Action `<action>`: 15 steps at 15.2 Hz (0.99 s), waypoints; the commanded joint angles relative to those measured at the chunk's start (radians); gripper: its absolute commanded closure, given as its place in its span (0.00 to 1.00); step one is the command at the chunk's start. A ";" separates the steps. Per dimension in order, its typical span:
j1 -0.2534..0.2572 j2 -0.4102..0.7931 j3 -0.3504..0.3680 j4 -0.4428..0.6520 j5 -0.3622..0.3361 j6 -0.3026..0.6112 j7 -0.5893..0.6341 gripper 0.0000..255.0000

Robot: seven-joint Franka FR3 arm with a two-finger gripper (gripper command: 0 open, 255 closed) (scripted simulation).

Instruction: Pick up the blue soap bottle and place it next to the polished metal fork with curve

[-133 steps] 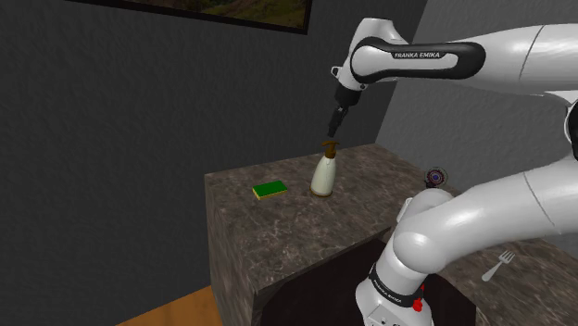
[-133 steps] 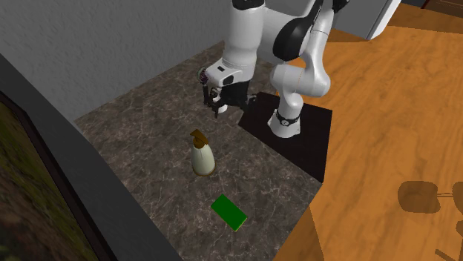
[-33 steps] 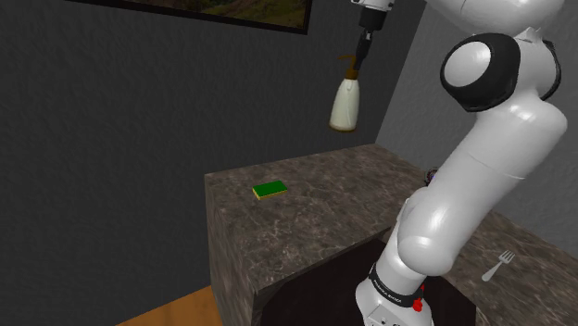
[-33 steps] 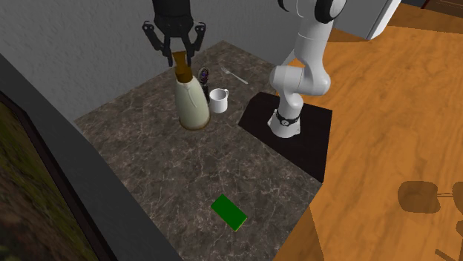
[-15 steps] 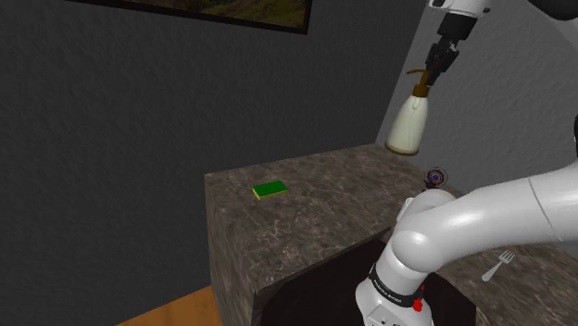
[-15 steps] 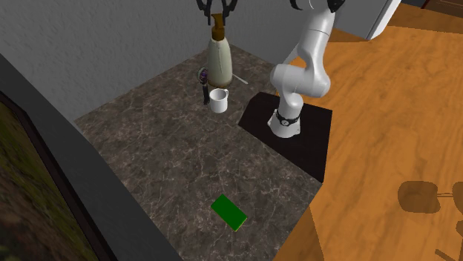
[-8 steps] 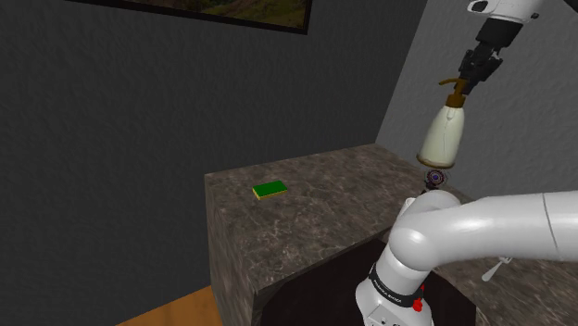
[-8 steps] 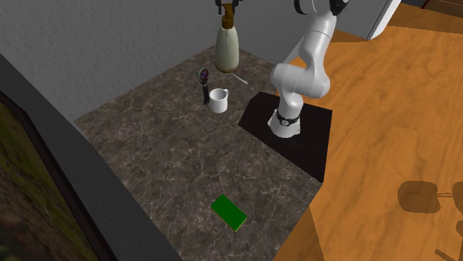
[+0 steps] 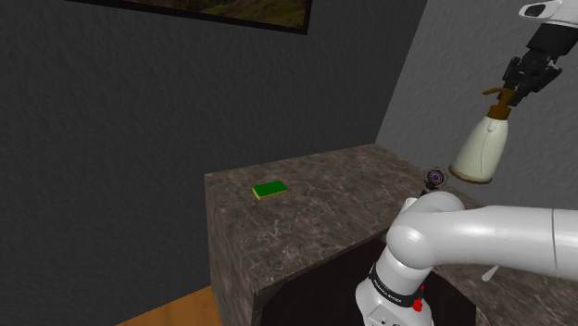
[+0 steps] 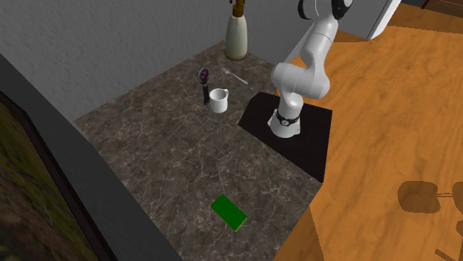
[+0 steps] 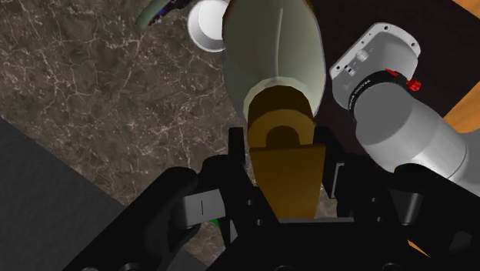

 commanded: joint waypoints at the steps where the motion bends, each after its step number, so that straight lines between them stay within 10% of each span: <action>1: -0.010 -0.020 -0.009 0.026 -0.031 -0.034 -0.046 1.00; 15: -0.035 -0.081 -0.107 0.301 -0.320 -0.217 -0.453 1.00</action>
